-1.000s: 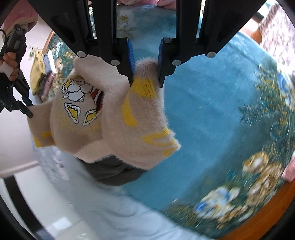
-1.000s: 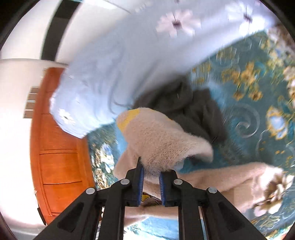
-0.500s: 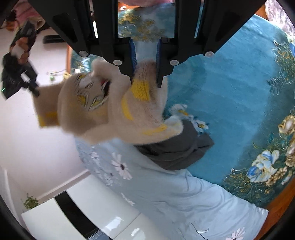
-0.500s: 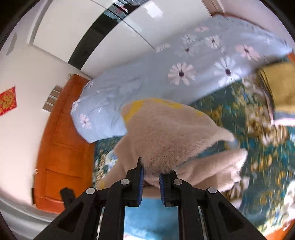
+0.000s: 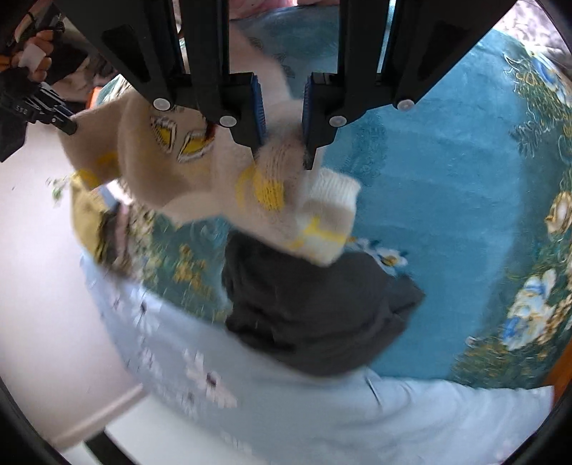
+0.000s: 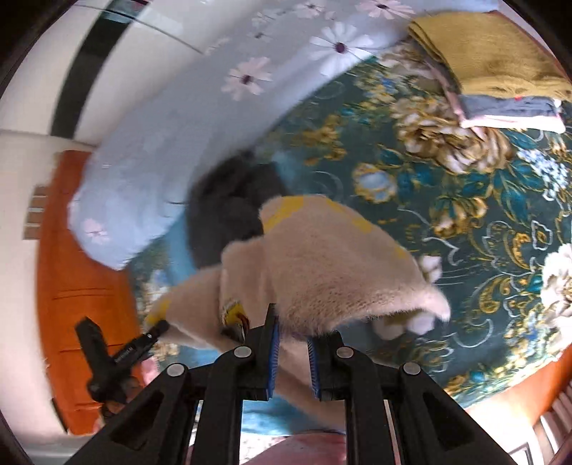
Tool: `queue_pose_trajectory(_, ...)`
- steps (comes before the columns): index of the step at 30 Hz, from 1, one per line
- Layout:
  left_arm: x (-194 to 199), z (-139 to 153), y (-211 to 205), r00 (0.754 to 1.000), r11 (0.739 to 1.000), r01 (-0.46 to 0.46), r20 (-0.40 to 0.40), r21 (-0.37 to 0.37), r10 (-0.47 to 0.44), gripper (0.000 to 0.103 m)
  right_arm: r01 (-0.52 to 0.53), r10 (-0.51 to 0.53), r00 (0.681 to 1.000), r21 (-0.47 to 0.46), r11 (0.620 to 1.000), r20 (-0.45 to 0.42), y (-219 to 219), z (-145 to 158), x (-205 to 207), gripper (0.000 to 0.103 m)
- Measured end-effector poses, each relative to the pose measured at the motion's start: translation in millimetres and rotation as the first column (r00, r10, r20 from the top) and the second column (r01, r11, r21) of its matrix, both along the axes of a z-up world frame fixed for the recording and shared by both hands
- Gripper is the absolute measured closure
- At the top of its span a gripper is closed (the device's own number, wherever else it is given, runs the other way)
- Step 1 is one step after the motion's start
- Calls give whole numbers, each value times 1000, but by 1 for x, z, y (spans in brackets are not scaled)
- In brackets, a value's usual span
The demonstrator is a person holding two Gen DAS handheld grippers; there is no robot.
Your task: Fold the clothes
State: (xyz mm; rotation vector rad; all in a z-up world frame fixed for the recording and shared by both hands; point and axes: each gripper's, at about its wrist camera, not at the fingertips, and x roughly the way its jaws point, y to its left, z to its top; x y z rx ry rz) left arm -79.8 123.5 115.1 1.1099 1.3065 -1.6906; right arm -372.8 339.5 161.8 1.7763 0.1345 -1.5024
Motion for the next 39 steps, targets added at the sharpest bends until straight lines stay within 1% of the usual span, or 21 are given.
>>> queue_pose_trajectory(2,-20,-8,-10,999,1000,26,22,10,-27,85,32,-31,999,48,998,-19,-1,-15,-12,88)
queue_pose_trajectory(4,-37,-13,-19,998,999,49,38,17,-49,85,75,-74,997,50,996,-24,2,-22,-26,88)
queue_pose_trajectory(6,-48,-20,-29,996,997,63,56,35,-65,84,118,-114,992,68,991,-52,6,-30,-44,88)
queue_pose_trajectory(8,-52,-28,-35,994,996,60,91,70,-66,81,167,-163,985,102,981,-46,12,-44,-58,88)
queue_pose_trajectory(12,-37,-45,-35,988,989,-39,152,143,17,80,213,-210,977,164,963,-36,18,-72,-73,88)
queue_pose_trajectory(15,-15,-51,-31,972,975,-137,214,176,98,80,214,-211,977,214,953,-33,18,-98,-77,88)
queue_pose_trajectory(18,-6,-37,-33,961,977,-158,251,140,119,80,213,-210,977,248,945,-40,16,-119,-79,88)
queue_pose_trajectory(22,-55,-9,-45,965,999,-13,264,37,3,78,205,-201,979,263,943,-42,11,-137,-81,88)
queue_pose_trajectory(23,-74,-1,-47,966,999,37,258,10,-38,74,205,-202,979,258,944,-39,10,-139,-81,88)
queue_pose_trajectory(24,-95,4,-48,963,996,88,256,-15,-81,66,204,-201,979,252,946,-39,8,-140,-81,88)
queue_pose_trajectory(25,-115,7,-48,957,990,137,263,-37,-123,61,199,-195,980,246,949,-38,7,-140,-81,88)
queue_pose_trajectory(26,-136,6,-47,945,982,183,284,-53,-161,53,193,-190,981,239,952,-37,5,-139,-81,88)
queue_pose_trajectory(27,-158,2,-46,929,971,229,311,-65,-198,46,188,-184,982,234,954,-37,5,-139,-81,88)
queue_pose_trajectory(29,-195,-15,-43,898,958,283,361,-43,-249,45,178,-175,984,231,957,-32,6,-139,-79,88)
queue_pose_trajectory(31,-222,-41,-38,862,946,323,409,13,-300,45,181,-180,983,233,956,-23,9,-141,-79,87)
queue_pose_trajectory(32,-230,-55,-33,820,934,357,471,23,-325,45,187,-188,982,233,954,-16,11,-143,-79,87)
queue_pose_trajectory(33,-236,-69,-27,763,917,398,547,25,-346,45,190,-193,981,233,954,-10,13,-144,-79,87)
queue_pose_trajectory(35,-250,-98,-16,628,878,477,683,41,-373,45,192,-197,980,233,953,-1,16,-146,-79,87)
queue_pose_trajectory(36,-253,-107,-11,573,857,513,724,48,-383,45,191,-196,981,232,954,2,18,-146,-79,87)
queue_pose_trajectory(38,-256,-119,-1,483,812,580,774,67,-409,45,190,-199,980,230,954,13,21,-148,-79,87)
queue_pose_trajectory(39,-256,-122,4,451,789,610,786,76,-424,45,192,-202,979,232,954,19,22,-150,-79,87)
